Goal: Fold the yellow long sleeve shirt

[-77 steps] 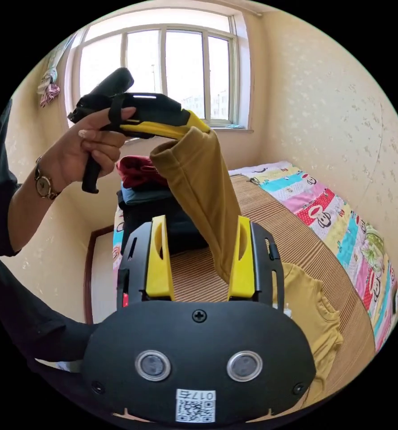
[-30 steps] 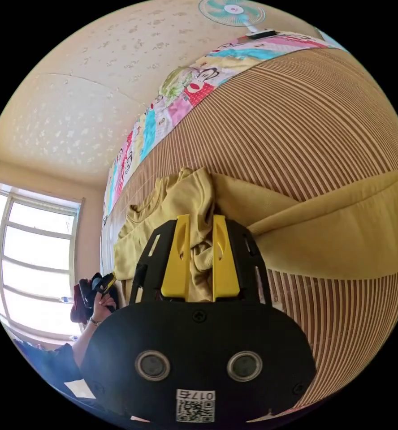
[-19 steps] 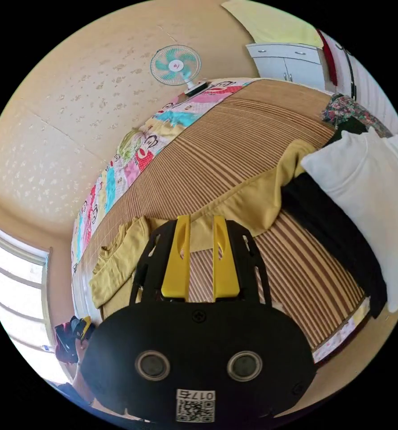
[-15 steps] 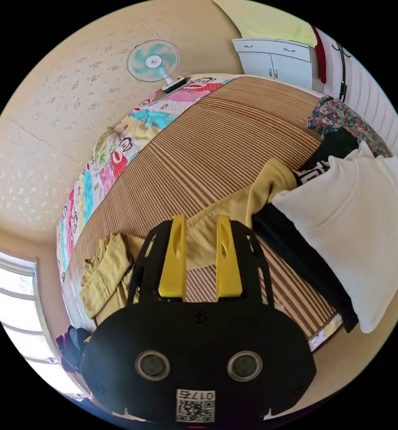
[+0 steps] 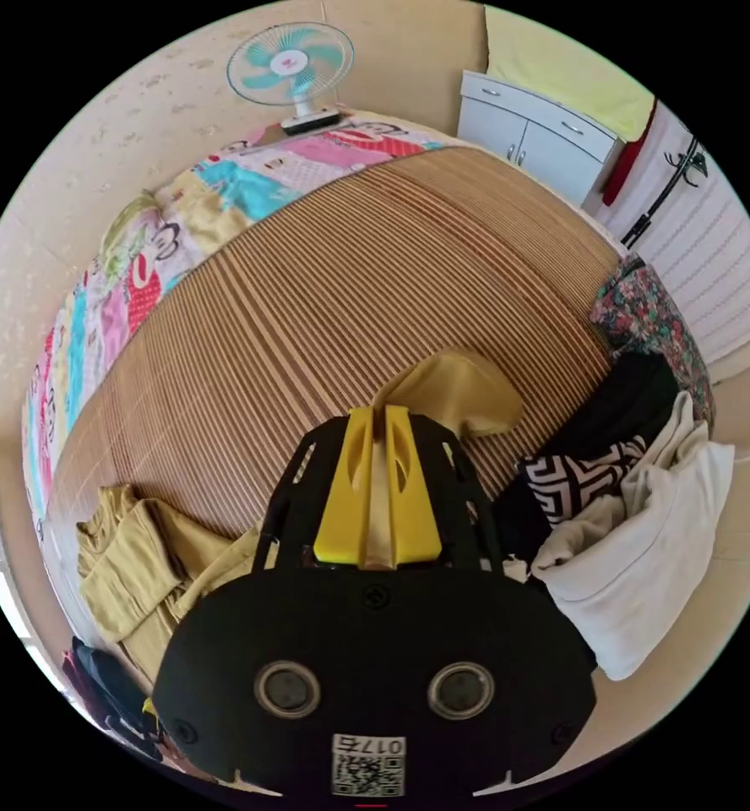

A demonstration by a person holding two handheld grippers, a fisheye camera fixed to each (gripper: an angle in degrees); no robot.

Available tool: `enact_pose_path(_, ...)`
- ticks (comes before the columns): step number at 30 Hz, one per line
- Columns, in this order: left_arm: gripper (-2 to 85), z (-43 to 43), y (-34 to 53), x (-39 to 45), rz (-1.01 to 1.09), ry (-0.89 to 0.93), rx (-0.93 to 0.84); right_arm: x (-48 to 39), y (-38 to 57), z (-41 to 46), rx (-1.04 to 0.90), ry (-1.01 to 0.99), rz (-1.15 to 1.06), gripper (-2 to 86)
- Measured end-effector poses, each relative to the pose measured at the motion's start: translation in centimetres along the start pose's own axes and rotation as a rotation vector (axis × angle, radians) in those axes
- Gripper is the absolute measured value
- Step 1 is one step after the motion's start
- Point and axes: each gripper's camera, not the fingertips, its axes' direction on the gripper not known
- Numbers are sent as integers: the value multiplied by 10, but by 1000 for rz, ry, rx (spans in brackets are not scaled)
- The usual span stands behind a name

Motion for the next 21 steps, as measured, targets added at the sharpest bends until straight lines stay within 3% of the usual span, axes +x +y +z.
enact_pose_path(5,59,-26,-3,-11,12,58,47,-108,36,-142,393,-492,-445,37)
enact_pose_path(9,75,-38,-6,-20,23,100,95,-199,108,-180,477,-785,-751,39)
enact_pose_path(12,84,-42,-7,-31,-23,135,131,-272,181,-140,267,-936,-873,49)
enact_pose_path(13,85,-43,-7,-33,-29,137,140,-298,210,-108,108,-939,-908,55)
enact_pose_path(17,88,-53,-15,-45,-41,93,168,-321,298,9,-362,-769,-884,62)
enact_pose_path(21,96,-59,-44,-60,-48,60,199,-277,323,8,-332,-755,-838,50)
